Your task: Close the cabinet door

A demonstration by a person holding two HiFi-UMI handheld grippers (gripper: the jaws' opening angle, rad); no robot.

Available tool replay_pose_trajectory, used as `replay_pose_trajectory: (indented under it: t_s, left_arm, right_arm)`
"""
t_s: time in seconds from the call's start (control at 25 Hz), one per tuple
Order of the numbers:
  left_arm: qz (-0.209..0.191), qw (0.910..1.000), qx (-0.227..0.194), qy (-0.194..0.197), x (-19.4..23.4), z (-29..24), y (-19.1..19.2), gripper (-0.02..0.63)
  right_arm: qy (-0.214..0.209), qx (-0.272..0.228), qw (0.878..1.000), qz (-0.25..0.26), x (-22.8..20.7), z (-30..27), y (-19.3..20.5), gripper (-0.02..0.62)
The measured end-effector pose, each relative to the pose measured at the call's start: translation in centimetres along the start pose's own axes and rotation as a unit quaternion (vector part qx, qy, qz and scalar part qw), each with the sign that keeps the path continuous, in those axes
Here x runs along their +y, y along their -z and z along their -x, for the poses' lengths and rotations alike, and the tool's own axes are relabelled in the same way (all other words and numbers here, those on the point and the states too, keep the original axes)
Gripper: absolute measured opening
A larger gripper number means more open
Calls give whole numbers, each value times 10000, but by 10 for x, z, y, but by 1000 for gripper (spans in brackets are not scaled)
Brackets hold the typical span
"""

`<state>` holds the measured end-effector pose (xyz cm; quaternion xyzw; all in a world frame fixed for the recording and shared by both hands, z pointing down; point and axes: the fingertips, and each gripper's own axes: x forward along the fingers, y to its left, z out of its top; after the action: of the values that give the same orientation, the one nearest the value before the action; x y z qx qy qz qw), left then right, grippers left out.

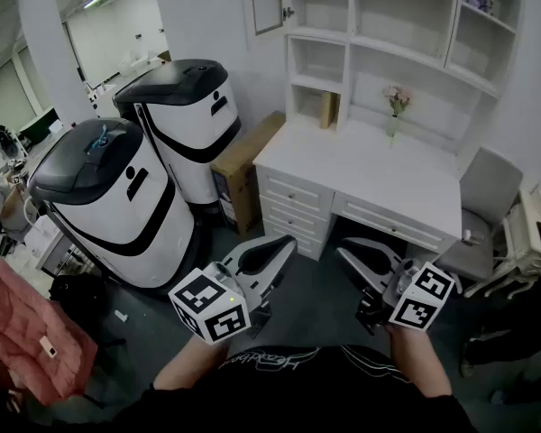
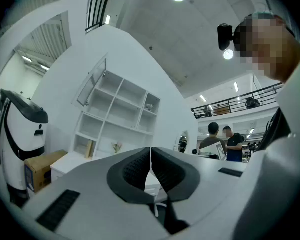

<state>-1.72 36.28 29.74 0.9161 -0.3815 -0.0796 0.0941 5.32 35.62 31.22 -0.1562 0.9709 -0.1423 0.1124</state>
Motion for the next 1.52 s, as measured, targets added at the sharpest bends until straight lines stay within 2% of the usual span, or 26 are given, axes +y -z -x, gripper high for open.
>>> replay_pose_trajectory:
  t_s: [0.52, 0.72, 0.92, 1.2, 1.4, 1.52]
  left_arm:
    - [201, 9996, 63, 161, 22, 47, 24, 28]
    - [253, 9994, 122, 179, 34, 45, 26, 28]
    - [229, 9996, 147, 97, 58, 37, 29, 28]
    - [155, 9998, 96, 39, 108, 1, 20, 28]
    - [226, 9995, 156, -132, 168, -55, 13, 28]
    - [212, 9996, 151, -108, 201, -97, 1, 28]
  right_arm:
    - [332, 8, 9994, -135, 24, -16, 43, 64]
    - [432, -86, 9989, -162, 14, -18, 44, 64]
    - [339, -137, 9992, -161, -7, -35, 45, 64]
    - [152, -149, 9996, -172, -63, -69, 31, 64]
    - [82, -167, 9993, -326, -139, -96, 15, 64]
    - [10, -159, 9993, -332, -186, -114, -5, 64]
